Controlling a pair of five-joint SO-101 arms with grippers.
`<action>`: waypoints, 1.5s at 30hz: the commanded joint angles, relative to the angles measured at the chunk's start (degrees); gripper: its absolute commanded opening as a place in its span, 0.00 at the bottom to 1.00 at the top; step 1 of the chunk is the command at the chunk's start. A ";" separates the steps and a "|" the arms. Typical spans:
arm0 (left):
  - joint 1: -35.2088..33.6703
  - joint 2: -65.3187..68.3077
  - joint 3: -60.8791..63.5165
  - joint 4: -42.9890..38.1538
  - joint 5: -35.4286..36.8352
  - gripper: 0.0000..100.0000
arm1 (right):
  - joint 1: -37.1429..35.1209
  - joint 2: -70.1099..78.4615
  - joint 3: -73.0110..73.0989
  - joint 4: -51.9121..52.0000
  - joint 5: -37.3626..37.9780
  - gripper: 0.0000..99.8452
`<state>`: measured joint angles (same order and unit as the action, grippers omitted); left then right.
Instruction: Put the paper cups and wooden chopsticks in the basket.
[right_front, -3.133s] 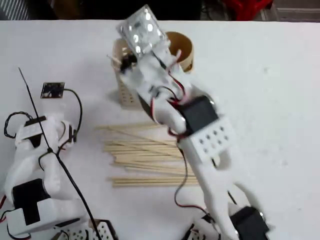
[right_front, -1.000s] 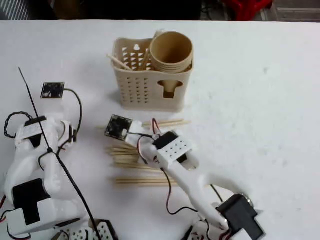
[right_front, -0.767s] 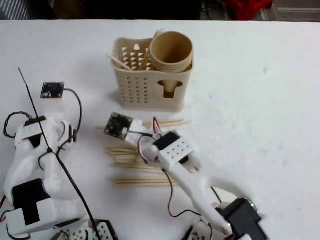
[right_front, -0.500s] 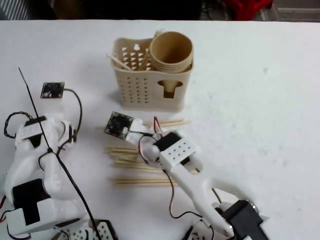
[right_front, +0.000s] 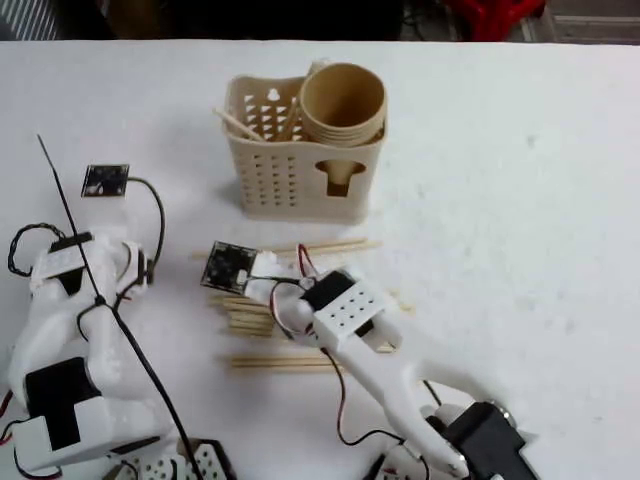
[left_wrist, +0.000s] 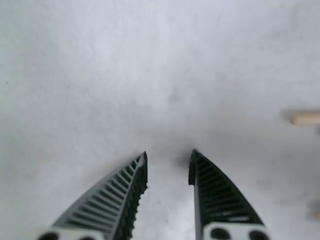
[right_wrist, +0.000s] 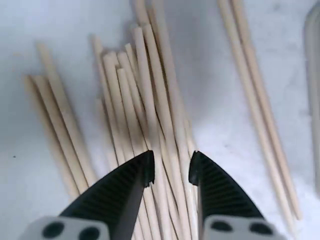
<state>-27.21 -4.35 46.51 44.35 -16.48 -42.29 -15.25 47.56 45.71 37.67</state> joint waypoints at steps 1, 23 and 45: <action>-0.22 -0.13 -0.18 -0.97 -0.35 0.15 | 0.04 -0.22 -0.79 -1.71 0.88 0.13; -0.22 -0.13 -0.18 -0.97 -0.26 0.15 | 6.29 -2.95 -6.15 2.24 0.26 0.02; -0.22 -0.13 -0.18 -0.97 -0.26 0.15 | 2.42 13.49 -9.85 -0.13 0.70 0.02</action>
<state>-27.21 -4.35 46.51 44.35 -16.48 -39.21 -1.36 39.21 45.45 37.76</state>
